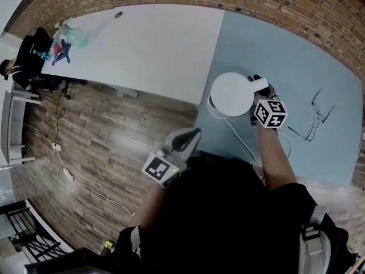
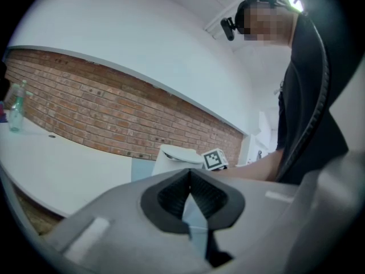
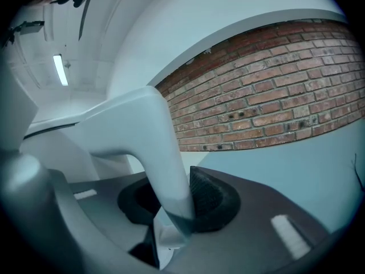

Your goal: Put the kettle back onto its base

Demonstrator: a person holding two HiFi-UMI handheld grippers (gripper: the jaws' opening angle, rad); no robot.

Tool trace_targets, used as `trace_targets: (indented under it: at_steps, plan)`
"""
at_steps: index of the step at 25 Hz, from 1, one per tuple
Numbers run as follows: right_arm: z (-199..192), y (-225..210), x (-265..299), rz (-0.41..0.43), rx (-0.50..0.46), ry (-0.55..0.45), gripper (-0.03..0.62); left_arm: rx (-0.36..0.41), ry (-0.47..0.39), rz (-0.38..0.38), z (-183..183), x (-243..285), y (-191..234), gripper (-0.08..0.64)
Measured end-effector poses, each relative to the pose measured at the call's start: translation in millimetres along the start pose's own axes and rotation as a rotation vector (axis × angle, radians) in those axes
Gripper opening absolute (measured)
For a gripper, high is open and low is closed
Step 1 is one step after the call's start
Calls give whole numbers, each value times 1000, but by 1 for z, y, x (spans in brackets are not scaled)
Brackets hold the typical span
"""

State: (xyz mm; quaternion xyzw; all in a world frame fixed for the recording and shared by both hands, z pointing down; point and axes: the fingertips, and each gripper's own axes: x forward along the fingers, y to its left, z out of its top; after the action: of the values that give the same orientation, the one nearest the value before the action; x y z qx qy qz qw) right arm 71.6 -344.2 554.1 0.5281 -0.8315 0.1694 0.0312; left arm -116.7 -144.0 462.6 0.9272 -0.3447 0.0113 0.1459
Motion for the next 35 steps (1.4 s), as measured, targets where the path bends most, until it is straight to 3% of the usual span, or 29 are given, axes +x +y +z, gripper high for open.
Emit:
trace_targets:
  at_steps: [4,18,35]
  plan:
    - [-3,3,0,6,-4,9,110,-1,-25,-17,8,4,-2,3]
    - [-12,-1,11,-23,-30,33,109,5,7,-29,-1,11,-4,2]
    - [-12,5,16,39,15,28,147,0,14,-40,-1,13,-6,3]
